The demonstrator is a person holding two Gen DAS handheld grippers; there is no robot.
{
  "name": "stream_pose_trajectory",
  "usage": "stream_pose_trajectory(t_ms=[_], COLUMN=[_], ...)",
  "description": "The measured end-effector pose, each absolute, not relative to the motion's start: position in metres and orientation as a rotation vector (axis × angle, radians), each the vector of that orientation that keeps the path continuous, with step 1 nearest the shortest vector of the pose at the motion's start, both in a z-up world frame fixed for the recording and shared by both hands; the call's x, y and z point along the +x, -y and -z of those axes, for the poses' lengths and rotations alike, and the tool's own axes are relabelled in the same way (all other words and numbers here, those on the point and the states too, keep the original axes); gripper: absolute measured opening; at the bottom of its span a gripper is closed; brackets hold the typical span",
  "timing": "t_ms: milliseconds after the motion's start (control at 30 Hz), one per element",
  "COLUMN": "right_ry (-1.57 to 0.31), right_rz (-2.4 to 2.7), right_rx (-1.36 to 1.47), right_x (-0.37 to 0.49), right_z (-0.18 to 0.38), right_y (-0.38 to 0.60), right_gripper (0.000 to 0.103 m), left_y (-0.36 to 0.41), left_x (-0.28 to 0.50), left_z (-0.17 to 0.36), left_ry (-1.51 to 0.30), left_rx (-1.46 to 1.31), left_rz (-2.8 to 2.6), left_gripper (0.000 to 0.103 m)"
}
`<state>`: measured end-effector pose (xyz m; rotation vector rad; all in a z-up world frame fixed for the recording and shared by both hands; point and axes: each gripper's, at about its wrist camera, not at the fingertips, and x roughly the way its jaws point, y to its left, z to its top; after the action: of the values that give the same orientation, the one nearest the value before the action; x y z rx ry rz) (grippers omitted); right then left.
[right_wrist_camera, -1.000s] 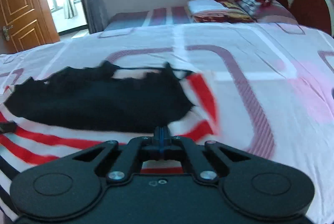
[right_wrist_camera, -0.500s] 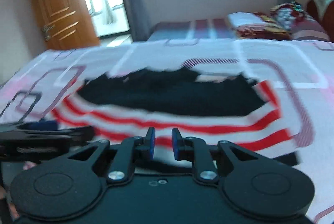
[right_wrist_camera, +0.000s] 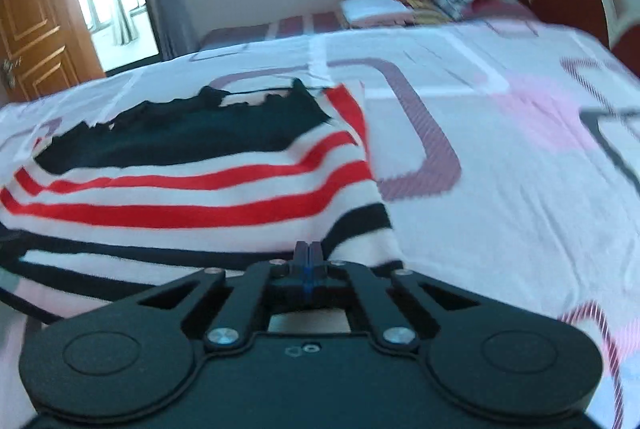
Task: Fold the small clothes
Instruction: 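Smooth the half-folded sweater with both tools open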
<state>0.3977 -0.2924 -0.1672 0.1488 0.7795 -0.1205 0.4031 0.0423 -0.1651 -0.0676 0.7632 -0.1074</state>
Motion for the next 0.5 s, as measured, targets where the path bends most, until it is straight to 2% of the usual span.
stream_pose_trajectory(t_ms=[33, 100, 500], right_ry=[-0.779, -0.76, -0.741], right_rz=[0.123, 0.099, -0.107], right_rx=[0.15, 0.131, 0.122], right_x=[0.394, 0.388, 0.378], right_z=[0.166, 0.159, 0.148], right_y=[0.29, 0.275, 0.188], right_gripper=[0.0, 0.019, 0.019], left_y=[-0.04, -0.034, -0.028], left_x=[0.396, 0.384, 0.378], left_z=[0.162, 0.158, 0.173], left_ry=[-0.752, -0.731, -0.781], left_rx=[-0.061, -0.036, -0.045], left_rz=[0.122, 0.153, 0.139], left_gripper=[0.098, 0.098, 0.098])
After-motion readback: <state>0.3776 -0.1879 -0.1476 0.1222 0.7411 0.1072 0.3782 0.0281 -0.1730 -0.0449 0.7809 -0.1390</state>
